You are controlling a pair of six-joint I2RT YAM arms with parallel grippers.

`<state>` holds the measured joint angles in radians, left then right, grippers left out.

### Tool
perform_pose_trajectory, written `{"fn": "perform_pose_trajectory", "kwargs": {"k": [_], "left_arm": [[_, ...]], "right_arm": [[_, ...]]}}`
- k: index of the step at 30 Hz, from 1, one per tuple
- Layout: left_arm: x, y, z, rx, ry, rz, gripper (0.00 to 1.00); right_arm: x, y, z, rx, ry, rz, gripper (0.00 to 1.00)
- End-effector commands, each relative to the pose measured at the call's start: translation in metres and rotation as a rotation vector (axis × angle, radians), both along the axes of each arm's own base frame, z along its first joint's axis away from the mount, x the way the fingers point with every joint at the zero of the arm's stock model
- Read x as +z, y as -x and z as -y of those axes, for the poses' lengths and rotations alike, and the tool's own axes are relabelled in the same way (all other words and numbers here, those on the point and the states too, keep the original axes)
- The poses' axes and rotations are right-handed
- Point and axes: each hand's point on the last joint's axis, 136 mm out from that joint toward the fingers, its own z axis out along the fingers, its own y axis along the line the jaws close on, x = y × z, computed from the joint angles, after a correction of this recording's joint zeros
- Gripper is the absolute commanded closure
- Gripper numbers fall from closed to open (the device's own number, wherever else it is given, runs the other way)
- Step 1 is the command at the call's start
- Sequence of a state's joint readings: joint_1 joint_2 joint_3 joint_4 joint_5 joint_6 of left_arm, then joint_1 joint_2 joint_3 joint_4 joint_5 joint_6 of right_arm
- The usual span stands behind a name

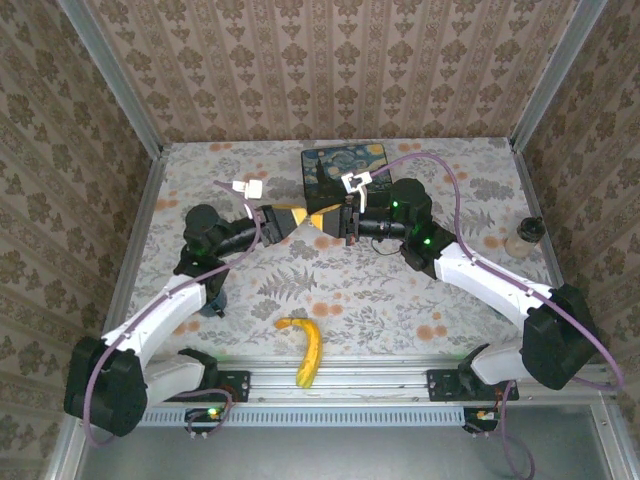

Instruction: Unlock the padlock with the key

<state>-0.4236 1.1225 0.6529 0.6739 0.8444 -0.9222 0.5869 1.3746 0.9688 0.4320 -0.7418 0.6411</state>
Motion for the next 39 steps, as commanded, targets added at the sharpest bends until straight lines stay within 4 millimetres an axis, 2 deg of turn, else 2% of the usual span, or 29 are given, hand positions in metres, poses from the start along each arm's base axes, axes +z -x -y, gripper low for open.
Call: {"fn": "perform_pose_trajectory", "kwargs": {"k": [1,6,9,11,13,14,18,22,25,39], "left_arm": [[0.021,0.006,0.004,-0.040,0.040,0.078,0.52],[0.022,0.007,0.005,-0.046,0.045,0.080,0.65],[0.022,0.007,0.005,-0.040,0.046,0.082,0.77],[0.023,0.007,0.006,-0.043,0.047,0.085,0.87],[0.023,0.007,0.006,-0.044,0.047,0.079,0.98],[0.023,0.005,0.006,-0.041,0.048,0.071,1.00],[0.023,0.002,0.005,-0.020,0.057,0.046,1.00],[0.026,0.000,0.002,0.011,0.065,0.038,1.00],[0.026,-0.003,-0.001,0.040,0.069,0.027,1.00],[0.024,-0.007,0.001,0.050,0.086,-0.002,1.00]], "right_arm": [[0.004,0.002,-0.001,0.028,-0.026,-0.001,1.00],[0.005,0.003,-0.001,0.033,-0.029,-0.005,1.00],[0.007,0.004,-0.002,0.039,-0.032,-0.006,1.00],[-0.004,-0.001,-0.005,0.041,-0.019,-0.033,1.00],[-0.005,-0.002,-0.005,0.038,-0.019,-0.040,1.00],[-0.005,-0.003,-0.005,0.035,-0.019,-0.041,1.00],[-0.009,-0.008,-0.004,-0.002,-0.015,-0.057,1.00],[-0.013,-0.012,-0.003,-0.024,-0.026,-0.072,0.75],[-0.014,-0.013,-0.004,-0.023,-0.049,-0.083,0.65],[-0.010,-0.016,-0.007,-0.015,-0.088,-0.087,0.61]]}}
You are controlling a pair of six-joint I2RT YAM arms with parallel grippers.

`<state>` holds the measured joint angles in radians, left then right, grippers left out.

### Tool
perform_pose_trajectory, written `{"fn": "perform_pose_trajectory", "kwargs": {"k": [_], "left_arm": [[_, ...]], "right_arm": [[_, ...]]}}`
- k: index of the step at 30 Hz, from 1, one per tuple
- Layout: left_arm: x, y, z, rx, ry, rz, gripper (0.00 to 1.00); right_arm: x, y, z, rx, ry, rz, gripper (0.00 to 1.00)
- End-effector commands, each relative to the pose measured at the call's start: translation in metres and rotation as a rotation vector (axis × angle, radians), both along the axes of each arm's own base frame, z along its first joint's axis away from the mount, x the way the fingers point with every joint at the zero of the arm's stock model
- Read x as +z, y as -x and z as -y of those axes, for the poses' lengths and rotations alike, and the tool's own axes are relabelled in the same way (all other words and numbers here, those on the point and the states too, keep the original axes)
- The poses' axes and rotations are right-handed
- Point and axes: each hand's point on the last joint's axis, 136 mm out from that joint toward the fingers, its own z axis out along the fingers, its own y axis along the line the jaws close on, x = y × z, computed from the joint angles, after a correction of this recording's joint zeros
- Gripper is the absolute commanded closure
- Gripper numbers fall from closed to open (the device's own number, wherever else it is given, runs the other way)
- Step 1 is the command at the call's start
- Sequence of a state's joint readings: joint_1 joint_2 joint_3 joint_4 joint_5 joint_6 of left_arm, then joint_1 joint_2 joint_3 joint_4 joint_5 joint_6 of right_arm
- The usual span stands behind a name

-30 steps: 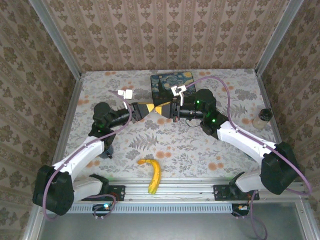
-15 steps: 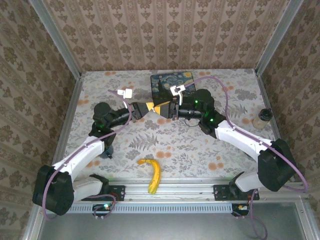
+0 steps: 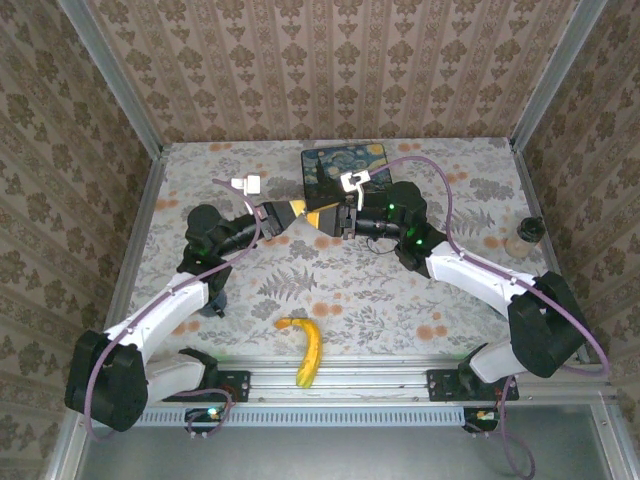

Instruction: Unlock the padlock with the key

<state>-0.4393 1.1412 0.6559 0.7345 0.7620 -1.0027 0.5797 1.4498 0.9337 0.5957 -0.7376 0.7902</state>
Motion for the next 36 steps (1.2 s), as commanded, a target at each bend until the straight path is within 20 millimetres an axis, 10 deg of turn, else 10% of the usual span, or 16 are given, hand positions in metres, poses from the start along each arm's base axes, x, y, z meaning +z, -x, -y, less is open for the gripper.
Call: {"fn": "perform_pose_trajectory", "kwargs": {"k": [1,36], "left_arm": [[0.015,0.004,0.001,-0.007,0.030,0.037,1.00],[-0.005,-0.005,-0.002,0.013,0.007,-0.022,1.00]], "right_arm": [[0.004,-0.002,-0.002,-0.001,-0.024,0.011,0.61],[0.022,-0.001,-0.006,0.019,-0.027,0.062,0.58]]}}
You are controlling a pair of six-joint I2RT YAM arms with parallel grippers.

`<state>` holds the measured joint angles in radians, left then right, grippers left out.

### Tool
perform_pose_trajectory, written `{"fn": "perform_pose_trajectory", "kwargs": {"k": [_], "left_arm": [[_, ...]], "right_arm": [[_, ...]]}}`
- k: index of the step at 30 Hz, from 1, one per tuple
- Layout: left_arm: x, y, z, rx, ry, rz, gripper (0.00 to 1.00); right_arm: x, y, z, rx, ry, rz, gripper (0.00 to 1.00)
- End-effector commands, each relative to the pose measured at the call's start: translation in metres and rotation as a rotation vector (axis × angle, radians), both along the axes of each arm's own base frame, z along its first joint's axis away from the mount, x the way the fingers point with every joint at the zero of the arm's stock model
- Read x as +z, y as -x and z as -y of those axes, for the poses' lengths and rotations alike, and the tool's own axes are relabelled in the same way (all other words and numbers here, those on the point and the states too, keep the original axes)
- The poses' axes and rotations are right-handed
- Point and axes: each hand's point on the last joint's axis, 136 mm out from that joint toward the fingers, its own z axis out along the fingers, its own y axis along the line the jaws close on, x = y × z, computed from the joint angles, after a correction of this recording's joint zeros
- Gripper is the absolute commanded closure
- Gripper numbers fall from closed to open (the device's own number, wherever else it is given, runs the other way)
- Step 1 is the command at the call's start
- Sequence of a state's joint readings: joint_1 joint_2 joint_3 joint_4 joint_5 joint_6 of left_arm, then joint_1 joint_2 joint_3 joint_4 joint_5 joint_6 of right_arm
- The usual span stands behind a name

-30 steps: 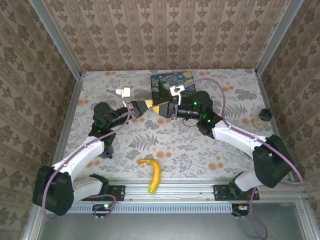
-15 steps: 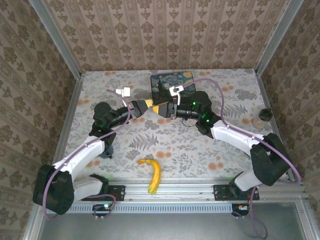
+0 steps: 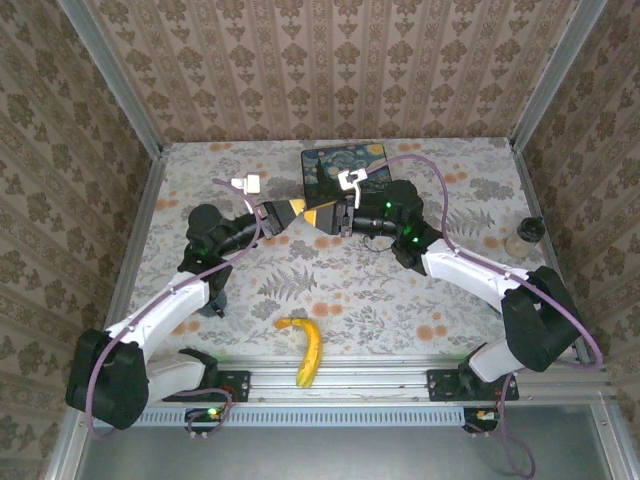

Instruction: Unlock the padlock with the key

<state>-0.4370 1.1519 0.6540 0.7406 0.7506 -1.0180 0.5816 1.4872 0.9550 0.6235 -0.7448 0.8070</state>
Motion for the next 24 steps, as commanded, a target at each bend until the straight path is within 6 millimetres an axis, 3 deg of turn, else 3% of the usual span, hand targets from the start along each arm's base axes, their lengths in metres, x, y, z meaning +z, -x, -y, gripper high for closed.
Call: {"fn": "perform_pose_trajectory", "kwargs": {"k": [1,8,15,24], "left_arm": [[-0.0017,-0.0005,-0.0015,-0.002,0.002,-0.002,1.00],[-0.0026,-0.0033,-0.0039,0.014,0.003,-0.007,1.00],[-0.0034,-0.0072,-0.0065,0.039,0.005,-0.011,1.00],[-0.0071,-0.0085,-0.0041,0.031,0.002,-0.022,1.00]], "right_arm": [[0.0225,0.0042,-0.0005,0.006,-0.012,0.069,0.58],[0.0205,0.0041,-0.0004,0.004,0.001,0.068,0.60],[0.0171,0.0074,0.0012,0.007,0.008,0.063,0.71],[0.0212,0.0065,-0.0007,0.015,-0.014,0.065,0.73]]}}
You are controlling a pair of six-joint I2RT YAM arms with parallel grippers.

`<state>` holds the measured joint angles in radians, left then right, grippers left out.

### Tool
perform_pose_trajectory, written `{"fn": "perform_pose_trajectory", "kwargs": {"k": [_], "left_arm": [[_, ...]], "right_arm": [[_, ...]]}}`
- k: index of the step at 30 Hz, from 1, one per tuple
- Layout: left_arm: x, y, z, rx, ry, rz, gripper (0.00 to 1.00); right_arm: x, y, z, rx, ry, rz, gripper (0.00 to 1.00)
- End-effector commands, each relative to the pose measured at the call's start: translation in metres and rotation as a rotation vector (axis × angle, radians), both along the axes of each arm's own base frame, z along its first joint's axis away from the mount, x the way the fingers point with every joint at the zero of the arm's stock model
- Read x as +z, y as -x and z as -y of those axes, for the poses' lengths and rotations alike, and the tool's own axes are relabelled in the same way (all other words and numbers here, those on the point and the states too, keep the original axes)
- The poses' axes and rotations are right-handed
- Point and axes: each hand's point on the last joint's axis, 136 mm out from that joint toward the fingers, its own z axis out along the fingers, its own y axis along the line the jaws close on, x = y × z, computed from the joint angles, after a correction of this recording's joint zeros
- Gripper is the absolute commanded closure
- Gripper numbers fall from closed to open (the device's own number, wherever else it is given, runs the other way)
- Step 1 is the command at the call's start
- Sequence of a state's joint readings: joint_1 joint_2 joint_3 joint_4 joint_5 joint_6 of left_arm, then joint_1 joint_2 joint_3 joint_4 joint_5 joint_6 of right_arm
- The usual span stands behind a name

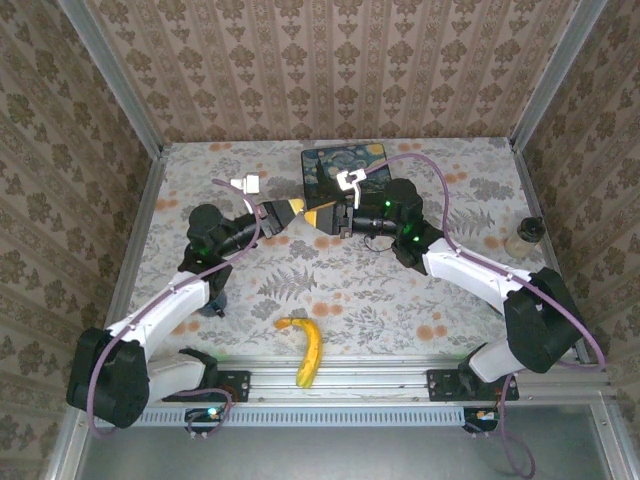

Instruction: Unlock the padlock with the key

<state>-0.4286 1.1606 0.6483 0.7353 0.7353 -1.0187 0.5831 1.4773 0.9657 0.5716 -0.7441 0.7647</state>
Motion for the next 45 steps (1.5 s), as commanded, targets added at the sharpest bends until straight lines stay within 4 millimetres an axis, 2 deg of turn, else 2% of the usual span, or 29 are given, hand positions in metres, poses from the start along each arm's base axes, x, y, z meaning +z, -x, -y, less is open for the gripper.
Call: {"fn": "perform_pose_trajectory", "kwargs": {"k": [1,6,14,16,18,20,21,24,25,26,28,32,36,38,40,43,45], "left_arm": [[-0.001,-0.002,-0.002,0.008,0.008,-0.003,1.00],[-0.001,-0.003,-0.002,0.010,0.010,-0.003,1.00],[-0.002,-0.003,0.000,-0.002,0.017,-0.007,1.00],[-0.002,-0.003,0.000,-0.003,0.018,-0.010,1.00],[-0.003,-0.003,0.000,-0.003,0.019,-0.016,1.00],[-0.004,-0.004,-0.001,0.006,0.022,-0.026,1.00],[-0.004,-0.006,-0.003,0.016,0.025,-0.028,0.94],[-0.004,-0.010,-0.009,0.057,0.028,-0.035,0.55],[-0.003,-0.012,-0.011,0.075,0.026,-0.030,0.46],[-0.003,-0.013,-0.013,0.092,0.020,-0.026,0.41],[-0.002,-0.019,-0.021,0.159,-0.003,-0.008,0.33],[-0.008,-0.028,-0.039,0.309,-0.096,-0.005,0.25],[-0.021,-0.035,-0.054,0.461,-0.254,0.002,0.18],[-0.030,-0.034,-0.048,0.492,-0.349,0.001,0.16],[-0.043,-0.038,-0.041,0.520,-0.472,-0.005,0.09],[-0.066,-0.045,-0.028,0.565,-0.671,-0.016,0.00],[-0.082,-0.052,-0.016,0.591,-0.788,-0.018,0.00]], "right_arm": [[0.023,0.005,-0.002,0.017,-0.044,0.049,0.74],[0.022,0.003,-0.004,0.023,-0.057,0.037,0.82],[0.023,-0.001,-0.006,0.028,-0.082,0.025,0.87],[0.024,-0.001,-0.007,0.035,-0.091,0.021,0.91],[0.026,-0.001,-0.008,0.041,-0.101,0.024,0.99],[0.024,-0.001,-0.008,0.039,-0.098,0.020,1.00],[0.023,-0.002,-0.008,0.035,-0.094,0.016,1.00],[0.013,-0.006,-0.004,0.004,-0.058,-0.009,1.00],[0.006,-0.008,-0.001,-0.015,-0.036,-0.024,1.00],[0.000,-0.009,0.002,-0.033,-0.013,-0.038,1.00],[-0.015,-0.013,0.012,-0.086,0.044,-0.069,1.00],[-0.039,-0.014,0.038,-0.202,0.159,-0.120,1.00],[-0.066,-0.012,0.083,-0.405,0.336,-0.158,1.00],[-0.076,-0.009,0.106,-0.491,0.407,-0.173,1.00],[-0.084,-0.003,0.129,-0.560,0.459,-0.183,1.00],[-0.092,0.006,0.154,-0.607,0.478,-0.195,1.00],[-0.097,0.011,0.166,-0.610,0.473,-0.222,1.00]]}}
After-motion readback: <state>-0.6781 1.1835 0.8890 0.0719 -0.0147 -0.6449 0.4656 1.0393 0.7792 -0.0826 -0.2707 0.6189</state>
